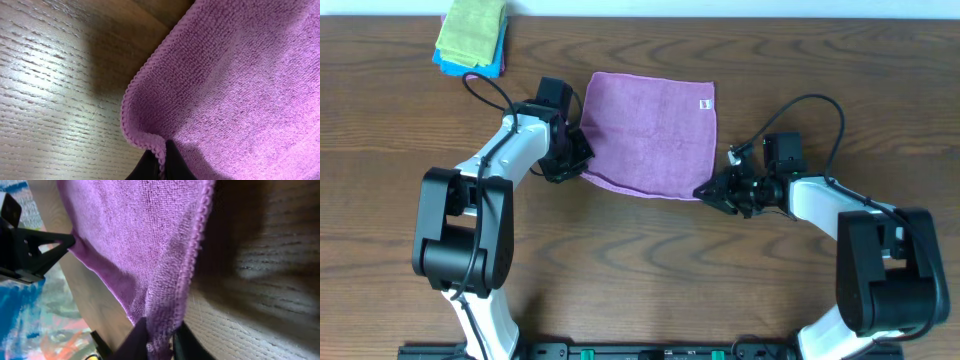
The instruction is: Fold the cloth
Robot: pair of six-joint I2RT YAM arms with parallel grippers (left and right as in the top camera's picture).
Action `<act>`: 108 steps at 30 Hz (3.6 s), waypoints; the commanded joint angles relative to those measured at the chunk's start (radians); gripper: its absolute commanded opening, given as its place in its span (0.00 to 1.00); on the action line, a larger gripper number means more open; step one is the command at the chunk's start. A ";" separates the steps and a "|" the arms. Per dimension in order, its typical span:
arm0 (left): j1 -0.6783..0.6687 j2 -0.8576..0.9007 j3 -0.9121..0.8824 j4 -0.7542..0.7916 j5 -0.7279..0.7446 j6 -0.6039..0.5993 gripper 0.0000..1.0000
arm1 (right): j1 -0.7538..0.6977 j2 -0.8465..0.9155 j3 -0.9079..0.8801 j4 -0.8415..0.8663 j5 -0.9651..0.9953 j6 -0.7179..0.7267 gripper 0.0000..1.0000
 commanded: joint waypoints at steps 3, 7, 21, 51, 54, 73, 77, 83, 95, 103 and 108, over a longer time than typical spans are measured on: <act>0.003 0.005 0.019 0.000 -0.004 -0.003 0.06 | 0.008 0.011 0.004 0.009 -0.075 0.022 0.05; 0.003 0.000 0.020 -0.008 0.004 -0.004 0.05 | 0.002 0.008 0.019 0.008 -0.143 0.022 0.02; 0.001 -0.006 0.227 0.253 -0.051 0.067 0.06 | -0.029 -0.067 0.217 0.008 0.121 0.029 0.02; 0.049 0.362 0.537 0.423 -0.029 0.006 0.06 | -0.050 0.377 0.716 0.017 0.270 0.028 0.02; 0.049 0.362 0.537 0.342 -0.029 0.028 0.06 | -0.045 0.377 0.716 -0.076 0.270 0.000 0.02; 0.052 0.362 0.554 0.164 -0.066 0.105 0.71 | -0.055 0.373 0.726 -0.188 0.311 -0.070 0.64; 0.054 0.358 0.611 0.129 -0.048 0.167 0.82 | -0.076 0.365 0.775 -0.188 0.300 -0.080 0.71; 0.046 0.358 0.834 -0.013 -0.048 0.257 0.76 | -0.075 0.362 0.943 -0.283 0.240 -0.120 0.68; -0.009 0.370 0.745 0.044 -0.241 0.315 0.05 | 0.067 0.363 0.983 -0.456 0.621 -0.276 0.01; -0.030 0.380 0.664 0.077 -0.163 0.314 0.06 | 0.075 0.367 0.983 -0.480 0.638 -0.283 0.01; -0.041 0.382 0.664 0.072 -0.134 0.314 0.05 | 0.075 0.367 0.983 -0.488 0.637 -0.283 0.01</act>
